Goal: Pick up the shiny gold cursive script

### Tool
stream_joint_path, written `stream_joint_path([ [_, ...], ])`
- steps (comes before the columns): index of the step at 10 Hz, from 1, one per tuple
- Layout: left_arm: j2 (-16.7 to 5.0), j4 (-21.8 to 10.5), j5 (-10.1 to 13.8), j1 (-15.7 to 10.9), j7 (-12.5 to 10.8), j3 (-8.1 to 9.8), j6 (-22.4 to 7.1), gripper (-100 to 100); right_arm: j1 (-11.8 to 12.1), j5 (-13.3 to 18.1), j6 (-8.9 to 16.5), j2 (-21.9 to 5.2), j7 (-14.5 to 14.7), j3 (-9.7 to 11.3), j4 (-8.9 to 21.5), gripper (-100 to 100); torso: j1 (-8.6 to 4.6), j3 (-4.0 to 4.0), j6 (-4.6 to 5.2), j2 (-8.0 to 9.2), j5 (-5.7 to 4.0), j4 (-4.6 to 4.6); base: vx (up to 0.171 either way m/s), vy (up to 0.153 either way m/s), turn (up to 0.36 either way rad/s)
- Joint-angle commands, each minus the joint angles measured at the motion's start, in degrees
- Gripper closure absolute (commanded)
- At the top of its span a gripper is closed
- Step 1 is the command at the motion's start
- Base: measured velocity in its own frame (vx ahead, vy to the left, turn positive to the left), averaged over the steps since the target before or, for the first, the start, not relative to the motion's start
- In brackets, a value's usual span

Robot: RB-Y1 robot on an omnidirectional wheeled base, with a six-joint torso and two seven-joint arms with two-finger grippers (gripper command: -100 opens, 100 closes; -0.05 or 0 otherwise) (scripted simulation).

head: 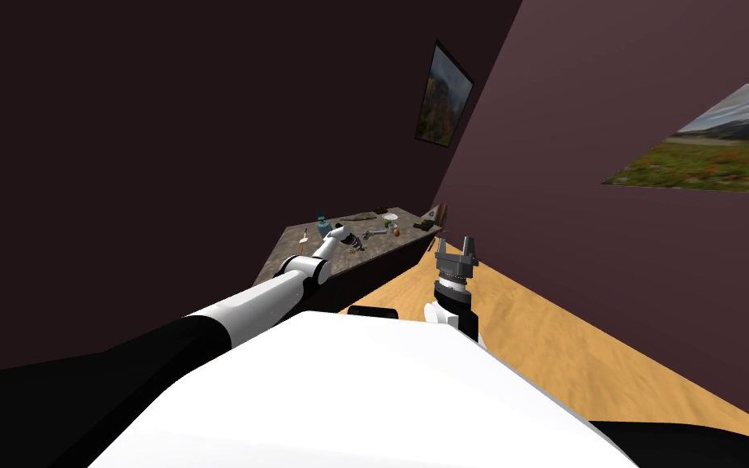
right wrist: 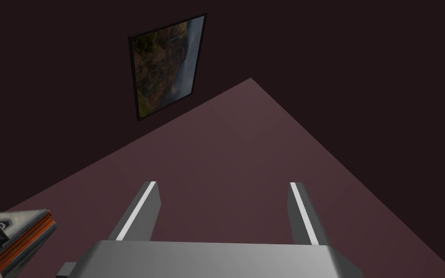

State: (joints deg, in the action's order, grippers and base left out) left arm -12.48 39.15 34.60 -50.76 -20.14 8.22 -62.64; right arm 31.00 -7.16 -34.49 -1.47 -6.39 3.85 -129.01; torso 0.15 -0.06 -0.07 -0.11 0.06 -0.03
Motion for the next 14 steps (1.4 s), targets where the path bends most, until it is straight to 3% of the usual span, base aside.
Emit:
stream_joint_path([
  [1,-0.02,-1.84,0.22,-1.23,-1.17,-0.38,-2.13,-100,0.0,0.0,0.0,0.0,0.0,0.0,0.0,0,0.0,0.0,0.0,0.0,0.0,0.0,0.015,0.037,0.008],
  [7,-0.93,-8.52,1.23,-5.41,-3.19,-1.17,-7.08,-100,0.0,0.0,0.0,0.0,0.0,0.0,0.0,0,0.0,0.01,0.0,0.02,0.0,0.0,0.016,0.043,0.006],
  [8,-0.82,-7.36,1.11,-4.74,-3.05,-1.11,-6.73,-100,0.0,0.0,0.0,0.0,0.0,0.0,0.0,0,0.0,0.0,0.0,0.01,0.0,0.0,0.009,0.019,-0.001],
  [9,-0.84,-7.42,1.12,-4.79,-3.17,-1.13,-6.94,0,0.0,0.0,0.0,0.0,0.0,0.0,0.0,0,-0.07,0.01,0.0,0.03,-0.01,0.0,0.0,0.0,0.0],
  [10,-0.18,-7.86,0.8,-3.77,-2.67,-1.01,-5.32,-100,0.0,0.0,0.0,0.0,0.0,0.0,0.0,0,-0.12,0.03,0.01,0.05,-0.03,0.01,0.029,-0.014,-0.036],
  [11,0.26,-8.17,0.59,-3.09,-2.34,-0.94,-4.26,-100,0.0,0.0,0.0,0.01,0.0,0.01,0.0,0,-0.2,-0.01,0.02,-0.02,-0.04,-0.01,0.055,-0.022,-0.035],
  [12,0.04,-9.45,0.83,-4.07,-2.11,-0.91,-4.34,-100,0.0,0.0,0.0,0.01,0.0,0.01,0.0,0,-0.24,-0.06,0.02,-0.11,-0.05,-0.03,0.025,-0.009,-0.005],
  [13,0.12,-9.55,0.8,-4.02,-2.01,-0.91,-3.98,100,0.0,0.0,0.0,0.01,0.0,0.0,0.0,0,-0.21,-0.03,0.01,-0.05,-0.05,-0.02,0.0,0.0,0.0],
  [14,0.11,-9.54,0.81,-4.03,-2.02,-0.91,-4.02,100,0.0,0.0,0.0,0.0,0.0,0.0,0.0,0,-0.18,0.01,0.01,0.02,-0.04,0.0,0.0,0.0,0.0],
])
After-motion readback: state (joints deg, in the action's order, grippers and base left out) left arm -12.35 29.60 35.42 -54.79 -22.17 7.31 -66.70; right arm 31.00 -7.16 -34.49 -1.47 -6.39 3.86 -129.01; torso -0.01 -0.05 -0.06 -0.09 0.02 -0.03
